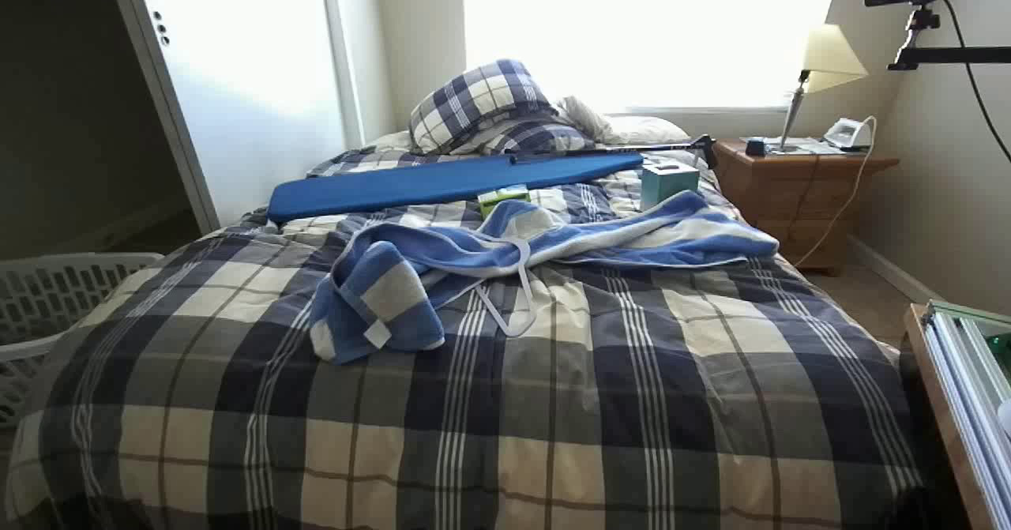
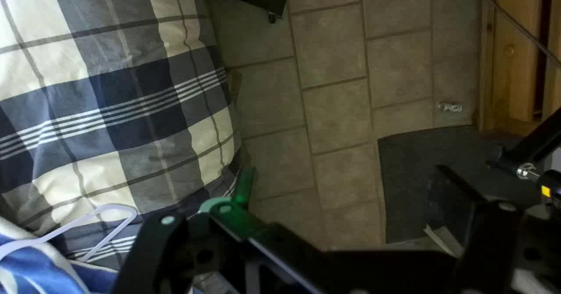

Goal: Lift the hanger, then put it on the bed

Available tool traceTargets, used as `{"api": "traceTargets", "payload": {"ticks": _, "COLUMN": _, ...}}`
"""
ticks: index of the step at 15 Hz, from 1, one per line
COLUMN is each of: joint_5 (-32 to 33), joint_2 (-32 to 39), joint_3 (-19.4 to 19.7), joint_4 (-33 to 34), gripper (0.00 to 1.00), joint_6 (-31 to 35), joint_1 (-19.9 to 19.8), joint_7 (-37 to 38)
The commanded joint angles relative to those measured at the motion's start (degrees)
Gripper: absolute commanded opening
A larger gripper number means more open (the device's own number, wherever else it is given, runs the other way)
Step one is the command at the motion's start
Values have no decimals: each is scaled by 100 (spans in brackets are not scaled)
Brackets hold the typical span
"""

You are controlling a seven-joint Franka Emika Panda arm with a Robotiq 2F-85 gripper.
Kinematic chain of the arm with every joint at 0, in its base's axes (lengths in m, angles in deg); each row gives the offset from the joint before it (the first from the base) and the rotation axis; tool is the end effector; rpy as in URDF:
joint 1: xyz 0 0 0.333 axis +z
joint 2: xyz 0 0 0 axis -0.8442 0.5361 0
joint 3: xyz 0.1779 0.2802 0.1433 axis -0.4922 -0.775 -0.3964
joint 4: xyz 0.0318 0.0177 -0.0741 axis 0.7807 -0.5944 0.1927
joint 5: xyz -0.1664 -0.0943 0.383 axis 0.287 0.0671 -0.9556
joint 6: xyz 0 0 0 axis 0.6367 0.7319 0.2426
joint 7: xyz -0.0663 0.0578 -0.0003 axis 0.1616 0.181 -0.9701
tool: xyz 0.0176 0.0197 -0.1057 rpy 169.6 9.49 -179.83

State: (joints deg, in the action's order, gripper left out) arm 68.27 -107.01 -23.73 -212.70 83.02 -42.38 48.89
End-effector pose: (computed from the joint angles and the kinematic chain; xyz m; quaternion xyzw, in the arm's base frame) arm 0.2870 0.1988 0.6070 -0.9874 -0.1421 0.0250 0.0652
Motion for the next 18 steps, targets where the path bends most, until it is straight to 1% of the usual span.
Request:
{"api": "traceTargets", "payload": {"ticks": 1, "joint_5": -48, "joint_2": -7, "joint_3": -76, "joint_4": 21, "gripper": 100, "joint_6": -32, "joint_1": -112, "joint_7": -51}}
{"api": "traceTargets", "payload": {"ticks": 12, "joint_5": -48, "joint_2": -7, "joint_3": -76, "joint_4": 21, "gripper": 100, "joint_6": -32, "joint_1": -112, "joint_7": -51}}
{"api": "traceTargets", "payload": {"ticks": 13, "joint_5": 40, "joint_2": -100, "joint_3": -15, "joint_4": -57, "gripper": 100, "joint_6": -15, "joint_1": -175, "joint_7": -86}}
{"api": "traceTargets", "payload": {"ticks": 15, "joint_5": 161, "joint_2": -347, "joint_3": 293, "joint_4": -304, "gripper": 100, "joint_6": 84, "joint_1": -312, "joint_7": -400}}
{"api": "traceTargets", "payload": {"ticks": 16, "joint_5": 293, "joint_2": -483, "joint_3": 440, "joint_4": -432, "gripper": 100, "joint_6": 136, "joint_1": -445, "joint_7": -535}}
{"api": "traceTargets", "payload": {"ticks": 18, "joint_5": 563, "joint_2": -675, "joint_3": 885, "joint_4": -652, "gripper": 100, "joint_6": 337, "joint_1": -687, "joint_7": -1047}}
